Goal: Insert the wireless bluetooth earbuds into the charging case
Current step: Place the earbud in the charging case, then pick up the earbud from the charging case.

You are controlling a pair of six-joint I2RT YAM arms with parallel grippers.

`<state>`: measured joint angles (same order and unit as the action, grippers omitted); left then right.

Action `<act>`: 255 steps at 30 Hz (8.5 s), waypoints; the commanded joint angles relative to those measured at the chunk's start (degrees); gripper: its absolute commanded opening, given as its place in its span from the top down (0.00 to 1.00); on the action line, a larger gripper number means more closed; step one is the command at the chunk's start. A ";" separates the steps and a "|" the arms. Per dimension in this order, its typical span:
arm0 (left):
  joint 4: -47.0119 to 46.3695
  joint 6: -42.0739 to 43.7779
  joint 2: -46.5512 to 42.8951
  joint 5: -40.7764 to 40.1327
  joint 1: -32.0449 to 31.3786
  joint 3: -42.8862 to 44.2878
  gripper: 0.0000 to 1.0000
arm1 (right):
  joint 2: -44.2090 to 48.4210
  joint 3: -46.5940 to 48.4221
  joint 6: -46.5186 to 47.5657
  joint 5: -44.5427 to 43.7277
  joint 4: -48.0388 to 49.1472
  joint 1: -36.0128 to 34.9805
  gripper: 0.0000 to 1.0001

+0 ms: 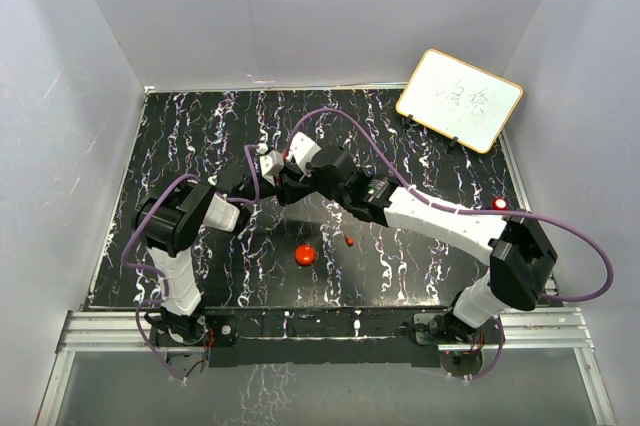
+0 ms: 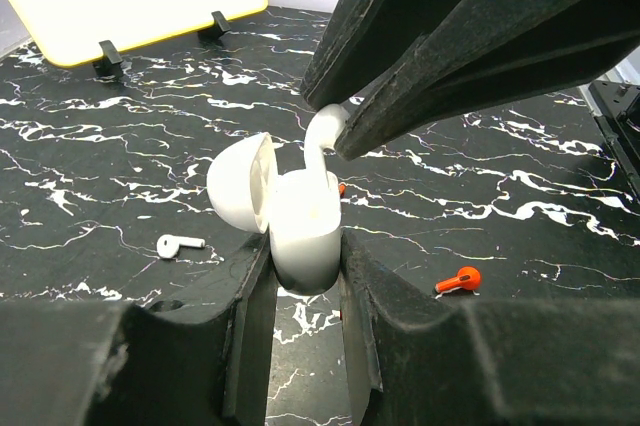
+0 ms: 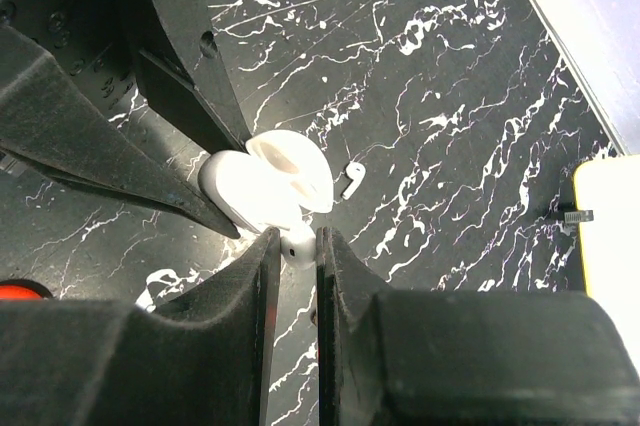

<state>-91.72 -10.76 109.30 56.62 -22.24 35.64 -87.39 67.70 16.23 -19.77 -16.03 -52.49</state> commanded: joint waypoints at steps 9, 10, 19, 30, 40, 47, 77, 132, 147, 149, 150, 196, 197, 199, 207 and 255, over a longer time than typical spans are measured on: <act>-10.58 0.57 -1.44 1.49 0.09 1.26 1.00 | 2.94 0.33 0.33 3.50 4.96 -0.76 0.96; -10.60 0.65 -1.55 1.48 0.09 1.13 1.00 | 2.93 0.33 0.36 3.49 4.96 -0.77 0.96; -10.59 1.00 -2.35 1.37 0.09 0.76 1.00 | 2.92 0.28 0.30 3.10 5.09 -0.85 0.96; -10.60 1.35 -3.22 1.37 0.18 0.22 1.00 | 3.32 0.36 -4.45 -5.31 6.65 -0.61 0.74; -10.58 2.06 -5.05 2.73 0.27 -0.53 1.00 | 3.45 1.01 -8.82 -4.26 6.39 2.16 0.64; -10.63 1.89 -5.41 3.30 0.27 -0.49 1.00 | 4.34 1.25 -10.65 -0.45 6.10 4.01 0.61; -10.62 2.37 -6.59 3.45 0.27 -0.99 1.00 | 2.36 1.36 -11.38 3.68 4.67 5.42 0.61; -10.58 5.14 -7.25 -2.92 0.27 -2.44 1.00 | 5.95 2.99 -38.99 10.83 -0.96 8.02 0.67; -10.63 5.49 -7.69 -1.52 0.31 -2.68 1.00 | 4.35 2.61 -39.26 10.05 0.04 8.01 0.68; -10.59 5.49 -7.74 -1.51 0.26 -2.70 1.00 | 4.19 2.55 -39.50 9.93 0.06 7.95 0.68; -10.58 5.49 -7.82 -1.51 0.27 -2.73 1.00 | 4.12 2.54 -39.57 9.87 0.10 7.94 0.68; -10.59 5.05 -7.96 -0.81 0.18 -2.42 1.00 | 0.91 3.76 -41.54 12.17 3.02 7.88 0.78; -10.58 5.05 -7.91 -0.79 0.18 -2.44 1.00 | 0.91 3.75 -41.58 12.13 2.98 7.91 0.78; -10.58 5.05 -7.93 -0.80 0.18 -2.43 1.00 | 0.91 3.75 -41.63 12.27 2.95 7.92 0.80; -10.63 5.05 -7.53 -0.60 0.18 -2.34 1.00 | 1.72 3.49 -41.57 11.03 2.94 7.90 0.86; -10.69 1.56 -7.58 6.19 0.18 -0.34 1.00 | 12.39 -7.56 -14.86 30.57 16.38 11.55 0.87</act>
<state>-91.72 -9.41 104.36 59.88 -22.24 33.54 -76.09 60.82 -1.52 6.15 -4.16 -42.02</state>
